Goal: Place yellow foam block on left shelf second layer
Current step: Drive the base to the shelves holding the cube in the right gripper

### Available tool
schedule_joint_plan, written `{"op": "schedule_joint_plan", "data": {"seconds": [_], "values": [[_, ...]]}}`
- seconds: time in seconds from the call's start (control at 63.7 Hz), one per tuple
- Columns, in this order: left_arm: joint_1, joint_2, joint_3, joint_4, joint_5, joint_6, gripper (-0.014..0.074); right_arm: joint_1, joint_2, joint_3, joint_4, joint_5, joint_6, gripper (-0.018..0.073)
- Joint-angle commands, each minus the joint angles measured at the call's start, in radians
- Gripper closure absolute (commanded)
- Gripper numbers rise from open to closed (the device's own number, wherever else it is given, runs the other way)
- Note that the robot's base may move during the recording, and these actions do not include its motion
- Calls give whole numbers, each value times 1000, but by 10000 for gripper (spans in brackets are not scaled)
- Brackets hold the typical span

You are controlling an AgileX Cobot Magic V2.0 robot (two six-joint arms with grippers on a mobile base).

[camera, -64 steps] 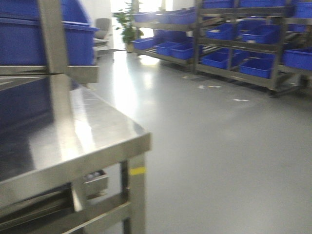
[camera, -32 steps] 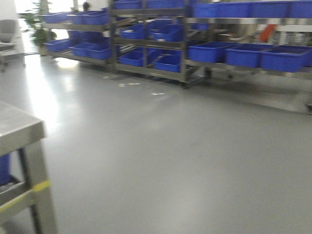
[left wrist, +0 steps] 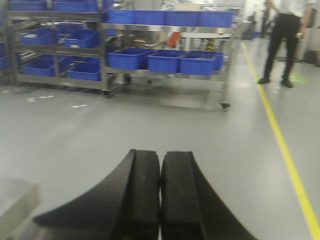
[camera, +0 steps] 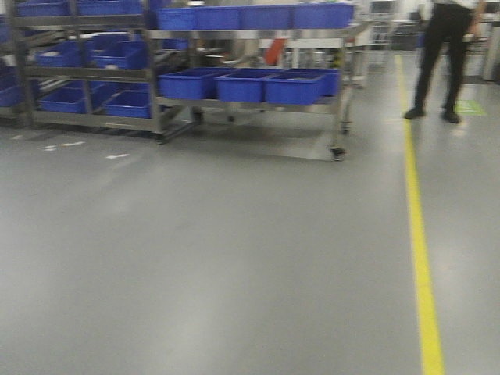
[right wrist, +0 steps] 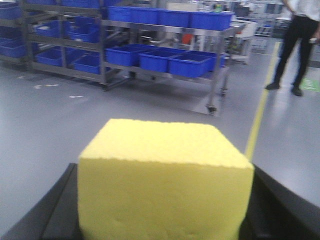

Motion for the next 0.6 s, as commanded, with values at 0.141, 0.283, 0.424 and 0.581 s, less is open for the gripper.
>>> {"op": "schedule_joint_plan", "data": {"seconds": [0.141,0.283,0.424,0.581], "values": [[-1,4,26,-7,-81,-4,460,-8,5,-24,-10,-88,-9,234],[-1,4,26,-7,-87,-4,460,-8,5,-24,-10,-88,-9,234],[-1,4,26,-7,-87,-4,460,-8,5,-24,-10,-88,-9,234],[-1,4,26,-7,-81,-4,460,-8,5,-24,-10,-88,-9,234]]}}
